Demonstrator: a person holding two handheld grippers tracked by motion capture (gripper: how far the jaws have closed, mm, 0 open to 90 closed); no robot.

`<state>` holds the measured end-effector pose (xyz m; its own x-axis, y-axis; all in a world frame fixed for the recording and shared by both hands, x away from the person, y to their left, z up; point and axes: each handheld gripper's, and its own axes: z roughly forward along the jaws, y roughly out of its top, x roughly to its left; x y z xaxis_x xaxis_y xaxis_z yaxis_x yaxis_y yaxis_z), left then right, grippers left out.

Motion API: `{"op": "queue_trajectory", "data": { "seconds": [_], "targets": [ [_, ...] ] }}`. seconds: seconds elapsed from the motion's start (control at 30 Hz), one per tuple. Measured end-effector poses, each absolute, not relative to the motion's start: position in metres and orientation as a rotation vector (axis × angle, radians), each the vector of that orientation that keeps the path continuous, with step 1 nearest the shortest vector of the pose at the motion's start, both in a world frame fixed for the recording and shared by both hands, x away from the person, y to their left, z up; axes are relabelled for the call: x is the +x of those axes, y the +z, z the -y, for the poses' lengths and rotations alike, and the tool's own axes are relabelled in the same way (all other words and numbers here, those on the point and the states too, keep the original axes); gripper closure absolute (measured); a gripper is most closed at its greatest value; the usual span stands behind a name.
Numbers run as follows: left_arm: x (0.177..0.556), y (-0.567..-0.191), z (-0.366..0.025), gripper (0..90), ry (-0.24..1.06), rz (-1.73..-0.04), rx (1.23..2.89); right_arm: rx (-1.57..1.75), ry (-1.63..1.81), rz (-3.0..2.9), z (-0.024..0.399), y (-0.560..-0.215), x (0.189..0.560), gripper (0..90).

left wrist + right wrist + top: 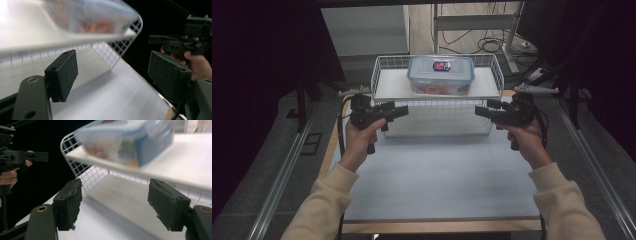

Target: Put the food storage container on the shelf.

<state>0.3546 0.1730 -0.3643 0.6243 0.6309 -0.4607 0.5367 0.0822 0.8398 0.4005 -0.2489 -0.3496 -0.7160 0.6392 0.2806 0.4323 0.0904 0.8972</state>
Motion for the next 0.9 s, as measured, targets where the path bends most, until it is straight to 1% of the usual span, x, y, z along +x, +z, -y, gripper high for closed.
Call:
{"op": "queue_trajectory", "data": {
  "seconds": [0.03, 0.07, 0.1, 0.23, 0.3, 0.37, 0.43, 0.5, 0.53, 0.63, 0.73, 0.83, 0.87, 0.9],
  "targets": [
    [0.343, -0.376, -0.174, 23.4, 0.076, -0.993, 1.579, 1.074, 1.702, -2.180, 0.254, -0.359, 0.388, 27.1],
    [0.343, -0.376, -0.174, 23.4, 0.076, -0.993, 1.579, 1.074, 1.702, -2.180, 0.254, -0.359, 0.388, 27.1],
    [0.337, -0.384, -0.174, 23.4, 0.067, -0.990, 1.580, 1.070, 1.704, -2.184, 0.256, -0.363, 0.384, 27.0],
    [0.319, -0.408, -0.172, 23.5, 0.060, -0.992, 1.606, 1.051, 1.683, -2.234, 0.260, -0.386, 0.362, 26.9],
    [0.309, -0.424, -0.167, 23.4, 0.040, -0.984, 1.639, 1.061, 1.678, -2.292, 0.259, -0.409, 0.345, 26.8],
    [0.306, -0.430, -0.165, 23.4, 0.030, -0.985, 1.647, 1.065, 1.673, -2.309, 0.258, -0.414, 0.342, 26.8],
    [0.302, -0.440, -0.162, 23.4, 0.009, -0.985, 1.654, 1.085, 1.664, -2.355, 0.256, -0.434, 0.333, 26.7],
    [0.303, -0.452, -0.157, 23.4, -0.005, -0.996, 1.663, 1.100, 1.654, -2.374, 0.255, -0.442, 0.331, 26.7],
    [0.303, -0.452, -0.157, 23.4, -0.005, -0.996, 1.663, 1.109, 1.645, -2.394, 0.253, -0.446, 0.331, 26.5],
    [0.307, -0.459, -0.153, 23.4, -0.027, -1.013, 1.669, 1.115, 1.628, -2.404, 0.249, -0.452, 0.331, 26.4],
    [0.305, -0.459, -0.154, 23.5, -0.022, -1.013, 1.669, 1.102, 1.611, -2.408, 0.245, -0.455, 0.330, 25.3],
    [0.303, -0.461, -0.156, 23.3, -0.023, -1.020, 1.667, 1.051, 1.620, -2.376, 0.246, -0.457, 0.327, 20.0],
    [0.303, -0.462, -0.156, 23.3, -0.020, -1.022, 1.670, 1.051, 1.620, -2.376, 0.246, -0.457, 0.327, 20.0],
    [0.303, -0.462, -0.156, 23.2, -0.018, -1.023, 1.671, 1.026, 1.625, -2.364, 0.246, -0.458, 0.325, 18.0]
  ]
}}
